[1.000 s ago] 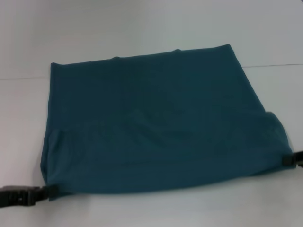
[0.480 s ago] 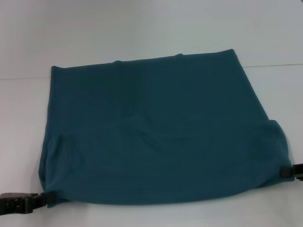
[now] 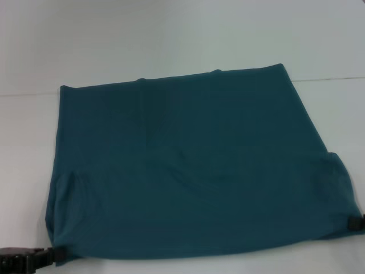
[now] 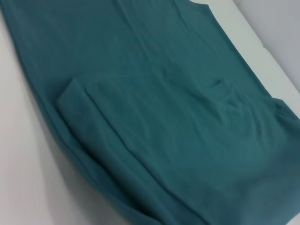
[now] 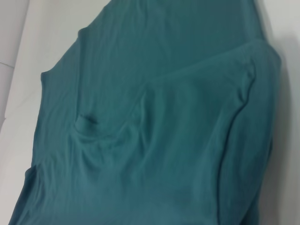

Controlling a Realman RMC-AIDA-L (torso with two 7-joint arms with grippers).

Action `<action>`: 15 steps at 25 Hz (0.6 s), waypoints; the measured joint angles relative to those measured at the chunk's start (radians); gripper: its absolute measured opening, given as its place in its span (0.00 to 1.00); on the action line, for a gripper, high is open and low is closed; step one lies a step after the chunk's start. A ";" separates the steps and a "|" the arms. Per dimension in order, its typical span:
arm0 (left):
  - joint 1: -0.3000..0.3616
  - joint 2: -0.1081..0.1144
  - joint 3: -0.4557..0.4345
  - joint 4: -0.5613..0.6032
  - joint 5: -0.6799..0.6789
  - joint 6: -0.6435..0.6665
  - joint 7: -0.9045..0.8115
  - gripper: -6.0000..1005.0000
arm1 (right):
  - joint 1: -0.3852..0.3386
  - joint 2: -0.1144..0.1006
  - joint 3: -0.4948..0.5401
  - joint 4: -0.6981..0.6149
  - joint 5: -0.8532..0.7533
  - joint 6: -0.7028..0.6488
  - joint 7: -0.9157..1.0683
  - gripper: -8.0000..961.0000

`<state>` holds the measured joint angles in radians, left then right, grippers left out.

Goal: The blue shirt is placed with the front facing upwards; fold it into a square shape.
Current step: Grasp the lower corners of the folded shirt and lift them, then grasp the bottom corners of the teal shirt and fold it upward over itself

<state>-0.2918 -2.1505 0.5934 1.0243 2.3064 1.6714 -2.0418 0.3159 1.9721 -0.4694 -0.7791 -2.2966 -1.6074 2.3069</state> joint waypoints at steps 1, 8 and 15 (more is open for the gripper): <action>0.000 0.000 0.000 0.000 0.000 0.000 0.000 0.07 | -0.006 -0.004 0.001 0.001 0.000 -0.006 0.001 0.05; 0.022 -0.002 -0.016 0.005 0.004 0.016 0.002 0.07 | -0.044 -0.019 0.004 0.021 0.000 -0.046 -0.003 0.05; 0.037 -0.002 -0.027 0.005 0.015 0.045 0.002 0.06 | -0.083 -0.025 -0.002 0.027 -0.002 -0.085 -0.014 0.05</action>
<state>-0.2550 -2.1524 0.5667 1.0293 2.3211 1.7167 -2.0401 0.2327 1.9475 -0.4718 -0.7522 -2.2988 -1.6922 2.2927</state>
